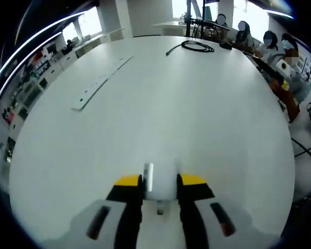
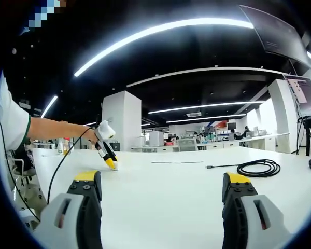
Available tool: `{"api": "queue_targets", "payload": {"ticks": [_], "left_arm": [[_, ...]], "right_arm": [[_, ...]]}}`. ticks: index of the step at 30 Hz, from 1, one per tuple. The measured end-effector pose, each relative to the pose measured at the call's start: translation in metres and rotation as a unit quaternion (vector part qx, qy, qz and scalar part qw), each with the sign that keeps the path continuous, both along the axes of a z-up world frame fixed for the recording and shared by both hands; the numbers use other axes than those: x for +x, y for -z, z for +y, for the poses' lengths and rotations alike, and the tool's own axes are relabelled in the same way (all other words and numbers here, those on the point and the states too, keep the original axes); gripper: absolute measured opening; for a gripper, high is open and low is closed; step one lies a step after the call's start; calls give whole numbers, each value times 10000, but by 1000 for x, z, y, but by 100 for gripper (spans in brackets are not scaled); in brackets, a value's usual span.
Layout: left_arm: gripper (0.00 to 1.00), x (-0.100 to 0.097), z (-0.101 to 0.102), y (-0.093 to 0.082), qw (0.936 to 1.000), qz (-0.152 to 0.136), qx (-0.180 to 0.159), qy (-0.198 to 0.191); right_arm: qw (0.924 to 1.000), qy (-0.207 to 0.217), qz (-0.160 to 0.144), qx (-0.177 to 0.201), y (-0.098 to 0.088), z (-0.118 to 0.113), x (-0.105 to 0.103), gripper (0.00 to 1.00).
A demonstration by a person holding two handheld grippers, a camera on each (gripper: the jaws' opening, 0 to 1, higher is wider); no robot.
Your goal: Plug the desk Type‑C cable into the charger adapter.
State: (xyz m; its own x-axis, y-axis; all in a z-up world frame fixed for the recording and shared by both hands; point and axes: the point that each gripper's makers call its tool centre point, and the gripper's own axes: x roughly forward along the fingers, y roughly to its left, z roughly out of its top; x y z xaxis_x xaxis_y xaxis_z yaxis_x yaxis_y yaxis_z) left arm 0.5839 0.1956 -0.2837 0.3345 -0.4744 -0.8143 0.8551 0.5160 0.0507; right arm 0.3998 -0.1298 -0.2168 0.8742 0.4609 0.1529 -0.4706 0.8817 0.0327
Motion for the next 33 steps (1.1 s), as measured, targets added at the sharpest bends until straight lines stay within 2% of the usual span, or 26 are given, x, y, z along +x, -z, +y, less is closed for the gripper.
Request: {"api": "queue_targets", "payload": {"ticks": [5, 12, 15, 19, 22, 33], "left_arm": [[24, -5, -3, -2, 9995, -129, -220, -208], [24, -36, -11, -2, 9984, -198, -477, -232], [24, -42, -12, -4, 9973, -270, -603, -318], [24, -56, -16, -6, 9967, -323, -694, -276], [24, -77, -25, -5, 9954, -326, -870, -219], [24, -126, -45, -7, 9947, -419, -935, 106]], "right_arm": [[10000, -25, -24, 1, -2, 1, -1, 98], [10000, -52, -61, 1, -5, 2, -3, 98], [10000, -74, -50, 7, -5, 4, -4, 98], [9999, -90, -72, 15, -6, 5, -4, 98], [9999, -112, -77, 21, -6, 6, -4, 98], [9998, -160, -106, 43, -8, 8, -7, 98]]}}
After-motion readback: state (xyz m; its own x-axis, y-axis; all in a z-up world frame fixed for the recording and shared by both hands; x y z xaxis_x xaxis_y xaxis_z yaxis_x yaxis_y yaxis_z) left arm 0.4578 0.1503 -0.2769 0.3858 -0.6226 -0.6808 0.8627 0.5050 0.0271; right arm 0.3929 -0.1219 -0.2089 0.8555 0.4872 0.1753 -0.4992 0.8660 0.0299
